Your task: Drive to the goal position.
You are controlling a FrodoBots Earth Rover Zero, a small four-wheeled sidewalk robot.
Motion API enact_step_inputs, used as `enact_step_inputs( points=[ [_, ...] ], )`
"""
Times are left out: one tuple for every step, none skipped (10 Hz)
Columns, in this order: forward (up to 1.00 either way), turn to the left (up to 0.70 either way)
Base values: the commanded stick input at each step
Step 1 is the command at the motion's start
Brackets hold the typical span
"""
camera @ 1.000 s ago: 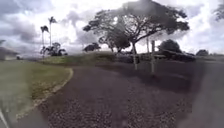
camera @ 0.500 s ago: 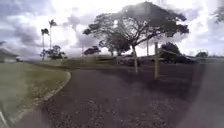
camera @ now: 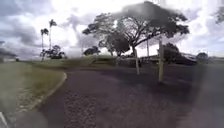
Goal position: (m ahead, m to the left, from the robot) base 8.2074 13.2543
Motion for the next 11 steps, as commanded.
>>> enact_step_inputs(
  points=[
    [0.70,0.00],
    [0.70,0.00],
    [0.70,0.00],
    [0.70,0.00],
    [0.70,0.00],
    [0.70,0.00],
    [0.70,0.00],
    [0.70,0.00],
    [0.70,0.00],
    [0.70,0.00],
    [0.68,0.00]
  ],
)
